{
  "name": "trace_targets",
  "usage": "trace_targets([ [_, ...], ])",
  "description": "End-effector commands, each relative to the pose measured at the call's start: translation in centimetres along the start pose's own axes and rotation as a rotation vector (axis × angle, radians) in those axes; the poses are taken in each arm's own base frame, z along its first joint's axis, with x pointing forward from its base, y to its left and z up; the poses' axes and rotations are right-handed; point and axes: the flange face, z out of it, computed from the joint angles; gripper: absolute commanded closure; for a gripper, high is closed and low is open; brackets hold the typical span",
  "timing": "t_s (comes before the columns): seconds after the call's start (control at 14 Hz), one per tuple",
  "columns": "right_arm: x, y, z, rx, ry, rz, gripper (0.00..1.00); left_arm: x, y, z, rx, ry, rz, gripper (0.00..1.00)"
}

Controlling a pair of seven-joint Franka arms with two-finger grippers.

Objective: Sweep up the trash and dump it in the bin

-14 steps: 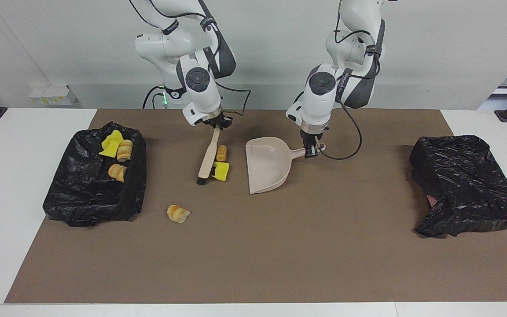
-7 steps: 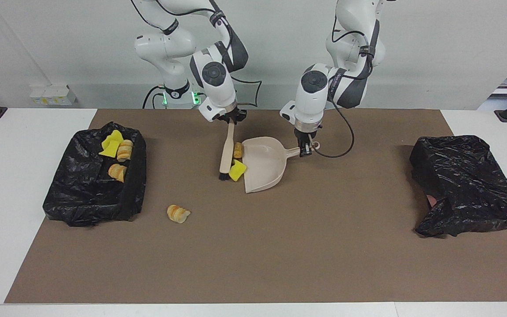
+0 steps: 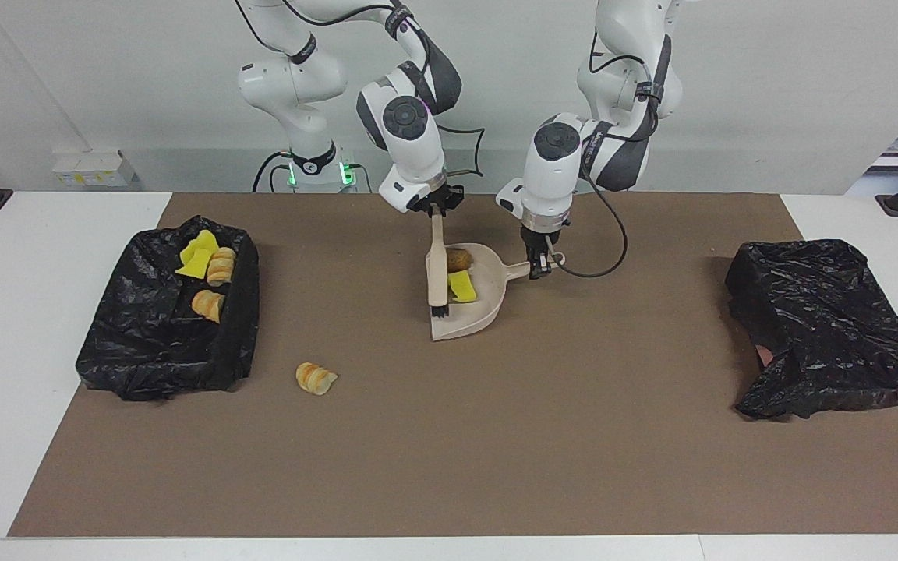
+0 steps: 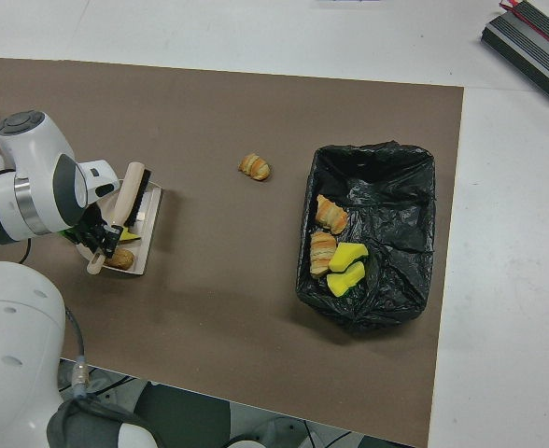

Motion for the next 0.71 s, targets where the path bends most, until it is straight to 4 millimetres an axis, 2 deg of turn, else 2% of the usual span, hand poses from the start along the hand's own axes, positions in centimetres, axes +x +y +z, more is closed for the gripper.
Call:
trace_targets([
  [0.0, 5.7, 4.6, -0.7, -0.064, 0.016, 0.009, 1.00, -0.8, 0.1, 0.1, 0.020, 0.006, -0.019, 1.00],
  [0.14, 8.3, 9.1, -2.3, -0.135, 0.036, 0.001, 1.00, -0.9, -0.1, 0.1, 0.018, 0.009, -0.092, 1.00],
  [0.36, 11.7, 14.6, -3.9, -0.219, 0.047, -0.012, 1.00, -0.4, 0.1, 0.0, 0.016, 0.008, -0.234, 1.00],
  [0.5, 12.4, 16.6, -4.1, -0.281, 0.044, -0.072, 1.00, -0.3, 0.3, 0.0, 0.009, 0.002, -0.291, 1.00],
  [0.57, 12.9, 18.3, -4.0, -0.287, 0.039, -0.055, 1.00, -0.2, 0.4, 0.0, 0.007, 0.002, -0.309, 1.00],
  [0.64, 13.6, 19.4, -3.2, -0.312, 0.028, -0.062, 1.00, -0.2, 0.4, -0.1, 0.006, 0.001, -0.322, 1.00],
])
